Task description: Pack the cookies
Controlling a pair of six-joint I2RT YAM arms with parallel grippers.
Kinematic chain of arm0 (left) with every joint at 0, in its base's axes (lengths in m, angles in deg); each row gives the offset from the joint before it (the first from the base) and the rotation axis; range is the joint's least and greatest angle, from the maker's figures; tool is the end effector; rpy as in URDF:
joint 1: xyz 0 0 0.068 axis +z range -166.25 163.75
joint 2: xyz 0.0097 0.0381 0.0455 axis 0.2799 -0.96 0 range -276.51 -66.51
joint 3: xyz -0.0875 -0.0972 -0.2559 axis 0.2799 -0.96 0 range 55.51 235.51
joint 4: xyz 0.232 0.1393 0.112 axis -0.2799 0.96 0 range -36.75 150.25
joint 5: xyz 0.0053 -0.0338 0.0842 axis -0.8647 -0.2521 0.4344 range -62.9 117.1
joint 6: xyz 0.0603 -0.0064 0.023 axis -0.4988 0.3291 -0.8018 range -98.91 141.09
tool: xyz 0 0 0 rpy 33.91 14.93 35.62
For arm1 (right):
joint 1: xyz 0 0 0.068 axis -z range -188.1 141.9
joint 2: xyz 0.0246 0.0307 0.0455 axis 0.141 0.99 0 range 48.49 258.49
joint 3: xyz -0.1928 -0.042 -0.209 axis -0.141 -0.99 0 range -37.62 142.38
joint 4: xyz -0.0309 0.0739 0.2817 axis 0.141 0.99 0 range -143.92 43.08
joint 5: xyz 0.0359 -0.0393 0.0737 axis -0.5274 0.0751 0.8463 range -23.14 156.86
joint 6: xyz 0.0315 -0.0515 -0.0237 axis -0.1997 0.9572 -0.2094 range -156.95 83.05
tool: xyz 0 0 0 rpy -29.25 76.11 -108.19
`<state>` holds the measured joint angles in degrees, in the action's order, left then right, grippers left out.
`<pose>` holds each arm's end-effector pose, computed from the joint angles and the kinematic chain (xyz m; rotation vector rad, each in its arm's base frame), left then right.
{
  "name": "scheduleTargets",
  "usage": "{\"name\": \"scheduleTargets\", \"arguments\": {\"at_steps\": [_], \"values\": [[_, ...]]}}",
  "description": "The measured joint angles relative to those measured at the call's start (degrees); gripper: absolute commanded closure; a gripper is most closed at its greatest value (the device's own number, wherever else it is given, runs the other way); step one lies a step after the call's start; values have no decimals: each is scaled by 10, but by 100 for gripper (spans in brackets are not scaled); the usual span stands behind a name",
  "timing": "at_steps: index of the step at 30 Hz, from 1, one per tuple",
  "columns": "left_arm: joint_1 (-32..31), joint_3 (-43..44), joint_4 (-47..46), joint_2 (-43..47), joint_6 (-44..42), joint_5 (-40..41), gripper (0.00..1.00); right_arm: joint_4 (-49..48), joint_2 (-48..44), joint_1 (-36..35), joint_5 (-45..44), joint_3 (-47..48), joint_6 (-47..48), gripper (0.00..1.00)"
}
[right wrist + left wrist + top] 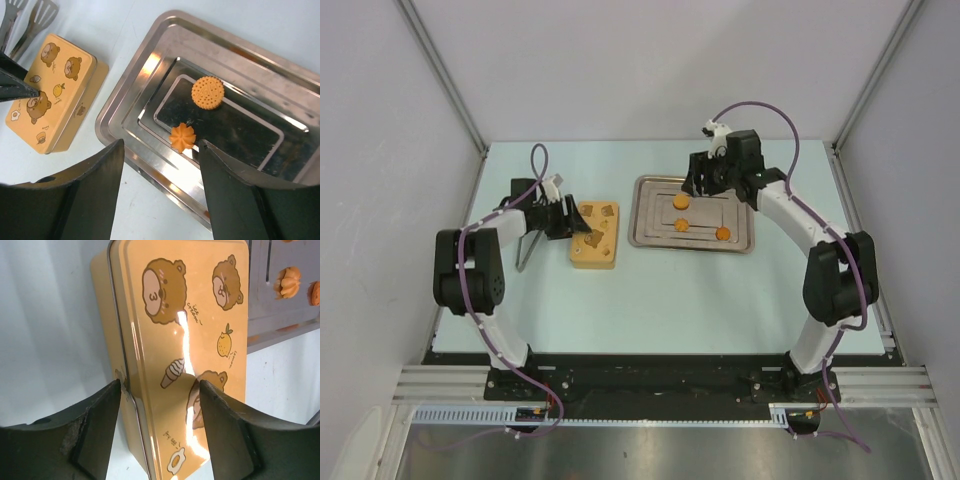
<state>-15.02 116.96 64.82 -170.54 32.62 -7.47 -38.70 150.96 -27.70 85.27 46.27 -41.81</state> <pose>0.4014 -0.0201 0.1463 -0.0272 2.4639 -0.8307 0.4323 0.1709 0.2863 -0.4663 2.1358 0.5915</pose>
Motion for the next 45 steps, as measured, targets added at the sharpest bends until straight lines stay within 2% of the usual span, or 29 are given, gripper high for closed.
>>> {"name": "scheduleTargets", "arguments": {"at_steps": [5, 6, 11, 13, 15, 20, 22, 29, 34, 45], "values": [[-3, 0, 27, 34, -14, 26, 28, 4, -42, 7, -18, -1, 21, 29], [-3, 0, 30, 42, -16, 30, 28, 4, -49, 9, -22, -1, 24, 22], [-2, 6, 42, 96, -34, 62, 26, 2, -94, 21, -47, -10, 35, 14], [-2, 12, 43, 118, -43, 76, 22, 0, -112, 26, -62, -18, 36, 5], [-2, 18, 43, 141, -51, 91, 16, -1, -131, 34, -78, -27, 37, 0], [-1, 22, 37, 202, -71, 127, 2, -2, -169, 65, -110, -39, 39, 0], [1, 22, 31, 223, -75, 138, 0, 0, -184, 87, -120, -44, 38, 0], [7, 29, 16, 282, -90, 153, 0, 9, -210, 134, -159, -50, 35, 0], [7, 40, 3, 305, -93, 152, 0, 12, -230, 137, -198, -64, 37, 0], [7, 28, -32, 368, -93, 154, 0, 12, -299, 139, -221, -68, 53, 0]]}}
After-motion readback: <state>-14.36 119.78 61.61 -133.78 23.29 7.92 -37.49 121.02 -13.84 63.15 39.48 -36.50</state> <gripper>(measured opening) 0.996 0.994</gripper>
